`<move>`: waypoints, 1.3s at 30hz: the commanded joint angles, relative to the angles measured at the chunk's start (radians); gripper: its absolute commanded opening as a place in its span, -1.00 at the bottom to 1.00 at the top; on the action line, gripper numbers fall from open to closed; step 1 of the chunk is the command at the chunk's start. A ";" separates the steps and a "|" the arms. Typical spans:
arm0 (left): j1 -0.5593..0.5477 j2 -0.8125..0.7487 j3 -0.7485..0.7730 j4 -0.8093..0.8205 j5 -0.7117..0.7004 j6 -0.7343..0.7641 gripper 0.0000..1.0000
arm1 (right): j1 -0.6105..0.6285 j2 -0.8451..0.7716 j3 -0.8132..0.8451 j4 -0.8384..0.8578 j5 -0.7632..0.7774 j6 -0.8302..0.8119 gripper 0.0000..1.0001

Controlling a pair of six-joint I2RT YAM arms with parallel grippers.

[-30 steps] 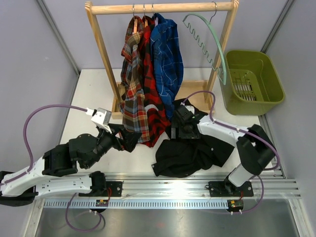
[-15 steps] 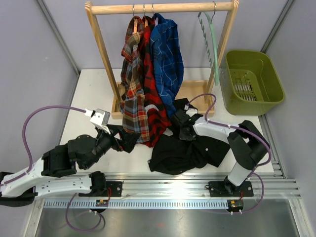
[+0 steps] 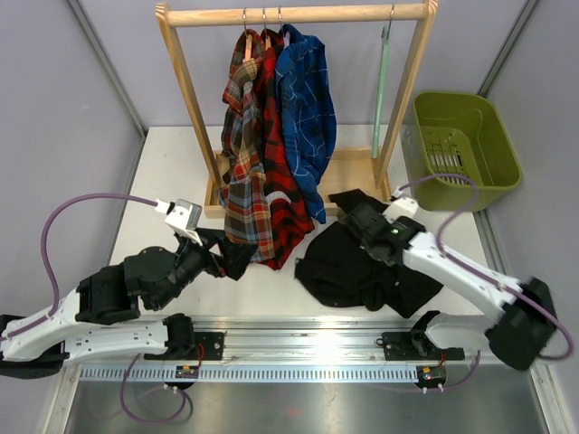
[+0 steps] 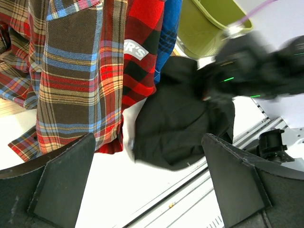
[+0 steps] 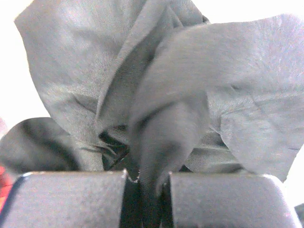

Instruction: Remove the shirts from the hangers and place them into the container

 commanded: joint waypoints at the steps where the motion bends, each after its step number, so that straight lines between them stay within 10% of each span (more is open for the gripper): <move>1: -0.004 0.017 0.021 0.020 0.003 -0.009 0.98 | 0.007 -0.226 0.087 -0.208 0.278 0.104 -1.00; 12: -0.004 0.083 0.070 0.051 0.050 0.022 0.98 | 0.001 -0.256 0.557 -0.351 0.688 -0.083 -1.00; 19: -0.004 0.075 0.080 0.051 0.072 0.026 0.98 | -0.080 -0.294 0.557 0.528 0.750 -0.913 -1.00; 22: -0.004 0.075 0.075 0.057 0.082 0.025 0.98 | -0.158 -0.252 0.598 0.764 0.696 -1.151 -1.00; 39: -0.006 0.072 0.047 0.089 0.118 0.028 0.98 | -0.645 0.370 1.340 0.746 0.153 -1.161 -1.00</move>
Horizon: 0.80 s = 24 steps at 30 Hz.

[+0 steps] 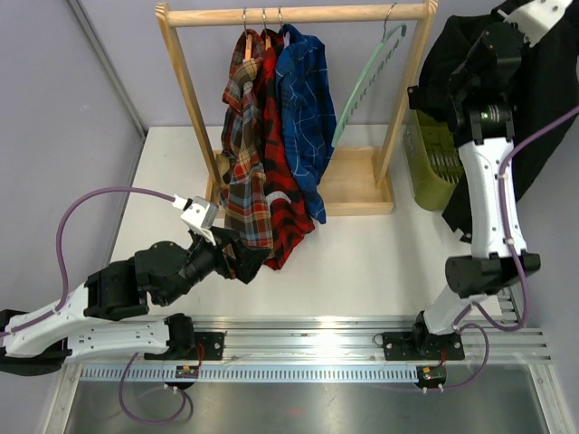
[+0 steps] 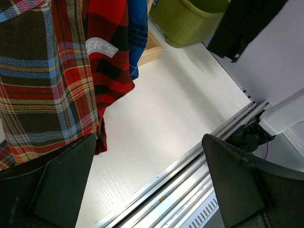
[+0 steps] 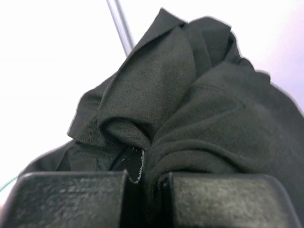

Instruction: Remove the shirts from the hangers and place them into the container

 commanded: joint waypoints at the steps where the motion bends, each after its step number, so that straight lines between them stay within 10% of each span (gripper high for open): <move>1: -0.004 -0.004 0.008 0.060 0.007 0.007 0.98 | -0.057 0.131 0.240 0.050 -0.159 -0.026 -1.00; 7: -0.003 0.029 0.014 0.069 -0.016 0.017 0.98 | -0.075 0.352 0.645 0.135 -0.286 -0.101 -1.00; 17: -0.001 0.100 0.006 0.103 0.002 -0.001 0.98 | -0.199 0.360 0.413 0.471 -0.296 -0.073 -1.00; 24: 0.005 0.111 0.017 0.107 -0.007 -0.019 0.98 | -0.315 0.630 0.587 0.335 -0.381 0.126 -1.00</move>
